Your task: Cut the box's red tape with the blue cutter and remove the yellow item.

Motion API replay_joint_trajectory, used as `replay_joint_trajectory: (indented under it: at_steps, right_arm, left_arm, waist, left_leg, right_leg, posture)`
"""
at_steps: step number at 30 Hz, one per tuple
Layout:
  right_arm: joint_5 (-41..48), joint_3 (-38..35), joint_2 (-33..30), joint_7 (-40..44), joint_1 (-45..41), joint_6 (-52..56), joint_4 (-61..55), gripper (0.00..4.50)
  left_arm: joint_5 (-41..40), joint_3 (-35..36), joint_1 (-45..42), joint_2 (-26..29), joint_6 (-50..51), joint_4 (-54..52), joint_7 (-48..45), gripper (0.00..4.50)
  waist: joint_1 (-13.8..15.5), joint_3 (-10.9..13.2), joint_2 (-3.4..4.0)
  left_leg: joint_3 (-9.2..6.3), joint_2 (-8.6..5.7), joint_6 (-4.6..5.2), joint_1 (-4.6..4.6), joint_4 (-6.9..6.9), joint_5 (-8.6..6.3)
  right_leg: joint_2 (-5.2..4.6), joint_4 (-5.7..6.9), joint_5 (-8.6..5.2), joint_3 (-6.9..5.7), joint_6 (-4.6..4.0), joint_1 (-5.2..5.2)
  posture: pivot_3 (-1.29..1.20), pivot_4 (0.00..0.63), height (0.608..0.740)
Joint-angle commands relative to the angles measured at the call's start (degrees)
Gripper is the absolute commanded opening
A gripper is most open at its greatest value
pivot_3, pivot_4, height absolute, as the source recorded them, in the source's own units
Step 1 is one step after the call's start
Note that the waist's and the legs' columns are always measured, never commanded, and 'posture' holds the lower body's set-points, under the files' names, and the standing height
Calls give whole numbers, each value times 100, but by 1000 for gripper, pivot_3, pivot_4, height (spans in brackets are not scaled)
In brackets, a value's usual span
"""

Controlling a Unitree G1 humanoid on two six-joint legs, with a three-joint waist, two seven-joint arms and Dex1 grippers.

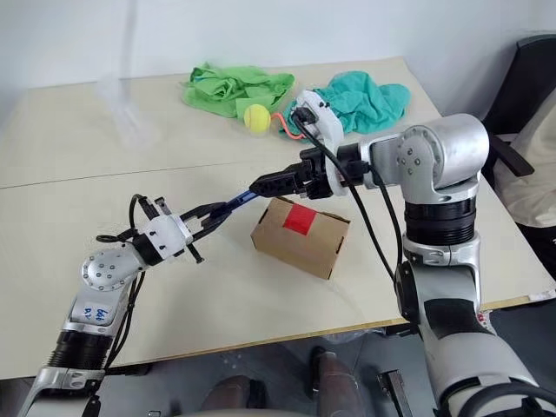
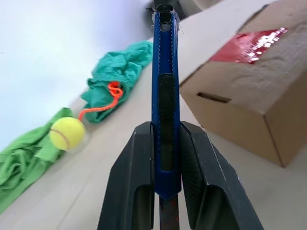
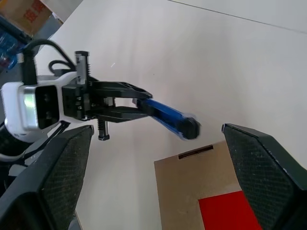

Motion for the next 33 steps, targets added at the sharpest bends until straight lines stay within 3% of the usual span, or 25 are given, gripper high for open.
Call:
replay_joint_trajectory:
  at_steps: [1,21,25,33]
  right_arm:
    - [211,-19,88,-110,-229,-63,86,4473]
    - [299,1129,-221,459,-302,-1274,882,4473]
    - [317,1155,-229,571,-391,-1292,1018,3644]
    - [333,1190,-251,712,-432,-1316,1021,856]
  left_arm:
    - [12,37,-156,-42,-178,-138,141,406]
    - [-39,-168,-99,-88,-259,-297,27,406]
    - [-32,-142,-71,-60,-246,-305,33,406]
    - [-31,-149,-52,-27,-231,-303,57,406]
  waist:
    - [1,0,0]
    - [1,0,0]
    - [2,0,0]
    - [3,0,0]
  left_leg:
    - [0,0,0,0,0,0]
    - [8,-7,1,0,6,1]
    - [8,-9,1,0,8,1]
    - [8,-10,1,0,10,1]
  right_leg:
    - [0,0,0,-1,0,0]
    - [5,2,0,-2,1,2]
    - [5,4,1,-2,1,2]
    - [6,6,1,-3,1,2]
  posture:
    - [0,150,740]
    - [0,150,740]
    - [0,150,740]
    - [0,150,740]
